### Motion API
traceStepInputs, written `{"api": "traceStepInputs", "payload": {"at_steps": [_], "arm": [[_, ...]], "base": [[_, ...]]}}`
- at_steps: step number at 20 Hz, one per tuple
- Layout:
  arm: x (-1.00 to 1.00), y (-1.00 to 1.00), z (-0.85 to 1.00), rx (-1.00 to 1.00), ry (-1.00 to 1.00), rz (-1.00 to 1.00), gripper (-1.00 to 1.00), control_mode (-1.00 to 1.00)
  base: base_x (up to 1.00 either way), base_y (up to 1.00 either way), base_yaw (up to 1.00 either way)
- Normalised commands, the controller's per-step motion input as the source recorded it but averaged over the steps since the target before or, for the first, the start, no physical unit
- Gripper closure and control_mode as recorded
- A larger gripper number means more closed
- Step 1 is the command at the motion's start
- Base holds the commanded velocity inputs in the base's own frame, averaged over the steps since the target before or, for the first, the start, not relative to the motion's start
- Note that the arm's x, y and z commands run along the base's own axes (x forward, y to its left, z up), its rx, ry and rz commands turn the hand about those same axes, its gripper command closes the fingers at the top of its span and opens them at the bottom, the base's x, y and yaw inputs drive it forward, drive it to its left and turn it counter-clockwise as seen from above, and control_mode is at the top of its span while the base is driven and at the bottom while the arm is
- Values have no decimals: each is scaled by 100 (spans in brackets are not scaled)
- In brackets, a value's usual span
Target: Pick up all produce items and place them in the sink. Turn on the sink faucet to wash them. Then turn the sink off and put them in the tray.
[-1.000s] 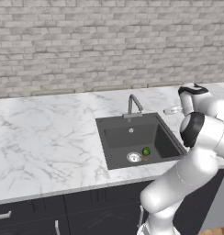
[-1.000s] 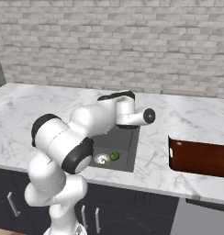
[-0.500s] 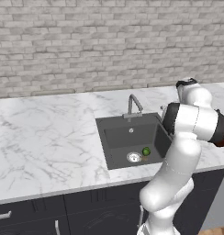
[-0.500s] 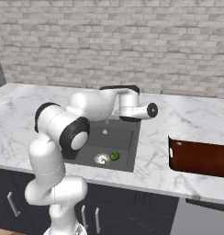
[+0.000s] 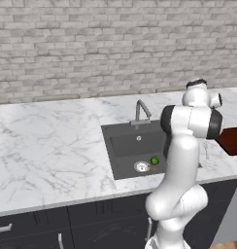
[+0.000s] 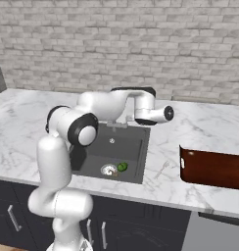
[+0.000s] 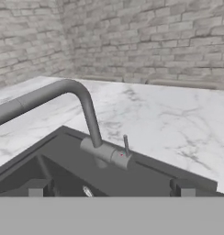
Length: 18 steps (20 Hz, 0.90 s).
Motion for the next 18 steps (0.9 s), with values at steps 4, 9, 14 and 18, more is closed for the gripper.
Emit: {"api": "traceStepInputs", "payload": {"at_steps": [4, 9, 14, 18], "arm": [[34, -4, 0, 0, 0, 4, -100, -100], [38, 0, 0, 0, 0, 4, -100, -100], [38, 0, -2, 0, 2, 5, -100, -100], [33, 5, -13, 0, 5, 7, -100, -100]], "base": [[0, 0, 0], [0, 0, 0], [0, 0, 0], [0, 0, 0]]}}
